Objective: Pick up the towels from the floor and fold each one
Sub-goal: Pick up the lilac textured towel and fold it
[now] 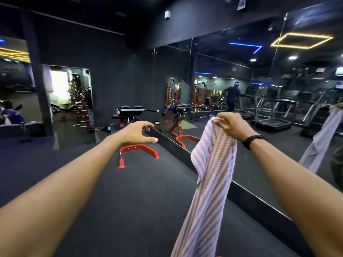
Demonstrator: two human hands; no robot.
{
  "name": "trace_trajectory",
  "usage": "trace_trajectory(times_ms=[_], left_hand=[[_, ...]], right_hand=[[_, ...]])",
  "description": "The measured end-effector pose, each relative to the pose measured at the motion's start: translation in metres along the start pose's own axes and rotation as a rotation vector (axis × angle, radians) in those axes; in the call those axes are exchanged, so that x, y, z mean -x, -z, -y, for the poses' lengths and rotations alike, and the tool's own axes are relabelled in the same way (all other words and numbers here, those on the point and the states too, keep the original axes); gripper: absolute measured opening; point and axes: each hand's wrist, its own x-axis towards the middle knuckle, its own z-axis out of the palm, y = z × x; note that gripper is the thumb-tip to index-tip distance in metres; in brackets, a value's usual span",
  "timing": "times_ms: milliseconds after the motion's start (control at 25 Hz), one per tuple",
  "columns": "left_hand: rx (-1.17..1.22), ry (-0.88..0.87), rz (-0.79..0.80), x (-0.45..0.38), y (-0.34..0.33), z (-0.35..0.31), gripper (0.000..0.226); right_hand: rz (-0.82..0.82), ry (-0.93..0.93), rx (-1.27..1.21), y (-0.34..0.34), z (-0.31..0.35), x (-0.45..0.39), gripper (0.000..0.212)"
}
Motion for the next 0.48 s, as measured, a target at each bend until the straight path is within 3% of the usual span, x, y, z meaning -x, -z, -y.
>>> trace_trajectory(times_ms=[280, 480], left_hand=[[0.024, -0.077, 0.062, -0.139, -0.012, 0.072, 0.071], [0.034, -0.277, 0.189, -0.258, -0.031, 0.09, 0.069]], right_hand=[[-0.023, -0.033, 0.065, -0.056, -0.037, -0.089, 0.031], [-0.098, -0.176, 0.147, -0.075, -0.064, -0.131, 0.033]])
